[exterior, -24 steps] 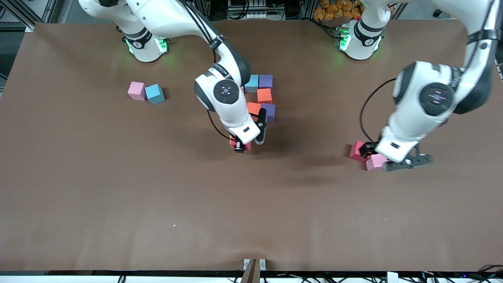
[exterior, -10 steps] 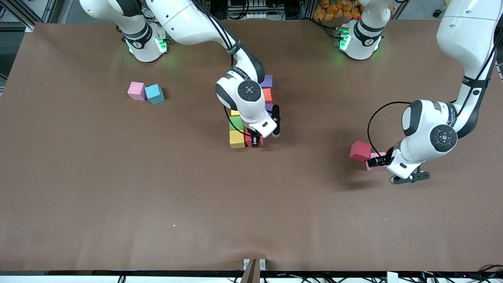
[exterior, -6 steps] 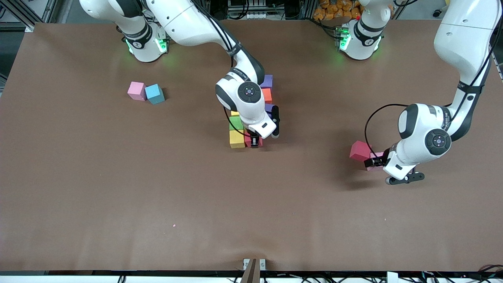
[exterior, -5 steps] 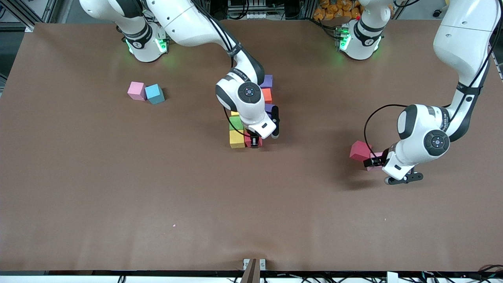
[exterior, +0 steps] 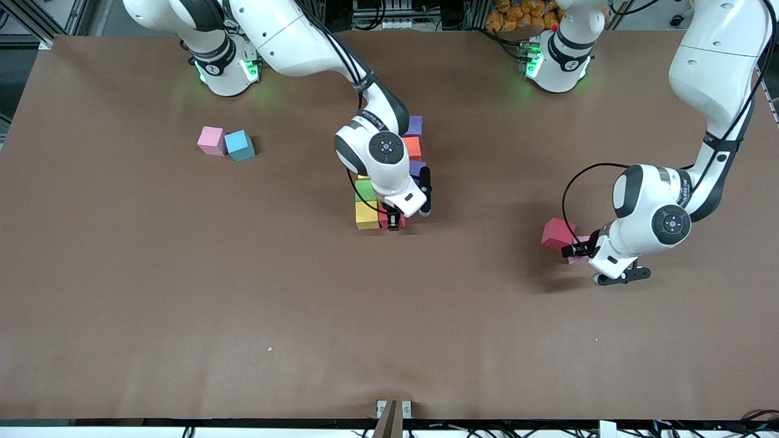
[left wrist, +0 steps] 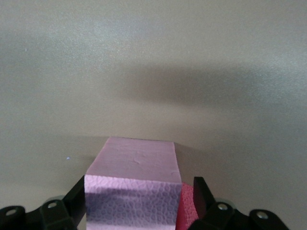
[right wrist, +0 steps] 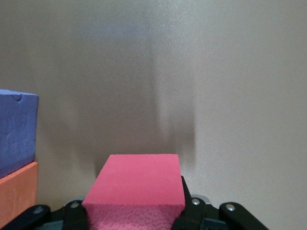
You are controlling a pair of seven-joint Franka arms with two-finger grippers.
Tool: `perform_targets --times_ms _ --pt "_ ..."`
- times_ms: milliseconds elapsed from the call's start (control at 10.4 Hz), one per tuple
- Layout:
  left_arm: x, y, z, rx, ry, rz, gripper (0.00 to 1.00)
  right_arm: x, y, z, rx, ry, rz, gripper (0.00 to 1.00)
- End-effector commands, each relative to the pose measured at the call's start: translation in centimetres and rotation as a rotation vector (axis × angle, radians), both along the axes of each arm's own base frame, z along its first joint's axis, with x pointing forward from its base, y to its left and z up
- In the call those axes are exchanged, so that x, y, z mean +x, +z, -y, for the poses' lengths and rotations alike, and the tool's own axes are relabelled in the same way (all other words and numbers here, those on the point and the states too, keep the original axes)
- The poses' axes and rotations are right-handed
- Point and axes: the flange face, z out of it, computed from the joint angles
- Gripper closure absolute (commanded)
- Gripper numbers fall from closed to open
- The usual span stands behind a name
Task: Form number 2 with 11 blocks
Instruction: 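Place the red cube beside yellow with the right gripper while left grasps pink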
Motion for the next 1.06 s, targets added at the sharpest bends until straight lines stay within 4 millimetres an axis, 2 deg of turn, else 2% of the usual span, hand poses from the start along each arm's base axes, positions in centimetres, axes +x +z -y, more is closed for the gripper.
perform_targets --times_ms 0,290,386,580,676,869,966 --pt "0.2 0.3 -0.1 0.011 -0.013 0.013 0.50 0.2 -0.7 -0.2 0.016 -0.013 -0.001 0.60" --pt "0.7 1.7 -0.3 0.017 -0.009 0.033 0.54 0.0 -0.9 -0.2 0.011 -0.010 -0.006 0.58" --pt "0.9 2.1 -0.4 0.018 -0.010 0.039 0.58 -0.1 -1.0 -0.2 0.010 -0.011 -0.009 0.48" --pt "1.8 3.9 -0.5 0.023 -0.006 0.069 0.58 0.1 -1.1 0.4 0.008 -0.022 -0.013 0.00" --pt "2.8 5.6 -0.1 0.029 -0.002 0.070 0.58 0.2 -1.0 0.4 0.008 -0.019 -0.013 0.00" --pt "5.3 9.0 2.6 0.035 0.001 0.040 0.58 0.2 -1.0 0.4 0.008 -0.017 -0.013 0.00" --pt "5.7 9.9 3.8 0.038 0.035 0.040 0.58 0.2 -0.9 0.4 0.009 -0.017 -0.012 0.00"
